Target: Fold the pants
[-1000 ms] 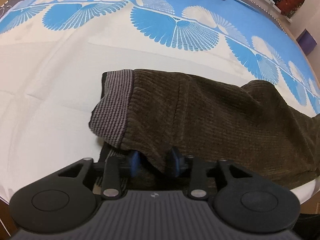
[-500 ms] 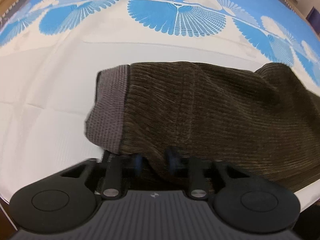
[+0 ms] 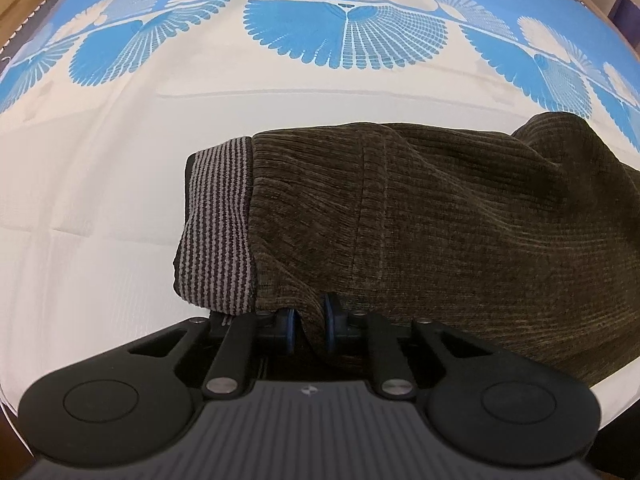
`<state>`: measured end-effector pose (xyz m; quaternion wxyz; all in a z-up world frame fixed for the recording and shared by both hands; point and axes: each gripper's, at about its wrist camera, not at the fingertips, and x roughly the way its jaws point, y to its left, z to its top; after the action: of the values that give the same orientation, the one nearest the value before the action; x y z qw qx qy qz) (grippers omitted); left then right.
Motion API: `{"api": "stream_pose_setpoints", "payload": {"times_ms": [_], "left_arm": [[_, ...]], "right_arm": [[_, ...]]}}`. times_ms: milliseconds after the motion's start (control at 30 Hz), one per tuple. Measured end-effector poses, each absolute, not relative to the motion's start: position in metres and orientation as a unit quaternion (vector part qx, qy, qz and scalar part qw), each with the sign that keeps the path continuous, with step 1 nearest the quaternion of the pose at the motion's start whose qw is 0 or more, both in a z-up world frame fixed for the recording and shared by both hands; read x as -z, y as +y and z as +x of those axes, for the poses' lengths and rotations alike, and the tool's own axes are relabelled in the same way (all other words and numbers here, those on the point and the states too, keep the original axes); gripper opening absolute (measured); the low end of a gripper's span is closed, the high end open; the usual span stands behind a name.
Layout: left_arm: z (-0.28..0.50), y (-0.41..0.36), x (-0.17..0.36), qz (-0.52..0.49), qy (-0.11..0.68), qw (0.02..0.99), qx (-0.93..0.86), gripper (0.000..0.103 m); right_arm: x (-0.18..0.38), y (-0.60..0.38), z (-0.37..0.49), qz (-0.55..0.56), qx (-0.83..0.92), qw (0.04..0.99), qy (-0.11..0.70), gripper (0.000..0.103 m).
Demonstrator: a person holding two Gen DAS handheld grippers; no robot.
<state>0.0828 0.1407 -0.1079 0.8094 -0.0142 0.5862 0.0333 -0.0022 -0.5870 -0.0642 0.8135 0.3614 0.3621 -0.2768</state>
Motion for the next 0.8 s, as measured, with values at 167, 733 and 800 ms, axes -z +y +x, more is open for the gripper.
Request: {"api": "stream_pose_setpoints", "payload": {"times_ms": [167, 733, 800], "left_arm": [[0.084, 0.139, 0.109, -0.011, 0.587, 0.809, -0.031, 0.016], [0.078, 0.134, 0.104, 0.0, 0.582, 0.813, -0.016, 0.016], [0.073, 0.134, 0.099, 0.007, 0.575, 0.818, -0.007, 0.016]], "right_arm": [[0.092, -0.595, 0.012, 0.381, 0.262, 0.791, 0.401, 0.038], [0.027, -0.559, 0.015, 0.343, 0.225, 0.862, 0.299, 0.011], [0.004, -0.547, 0.002, 0.311, 0.253, 0.872, 0.279, 0.011]]}}
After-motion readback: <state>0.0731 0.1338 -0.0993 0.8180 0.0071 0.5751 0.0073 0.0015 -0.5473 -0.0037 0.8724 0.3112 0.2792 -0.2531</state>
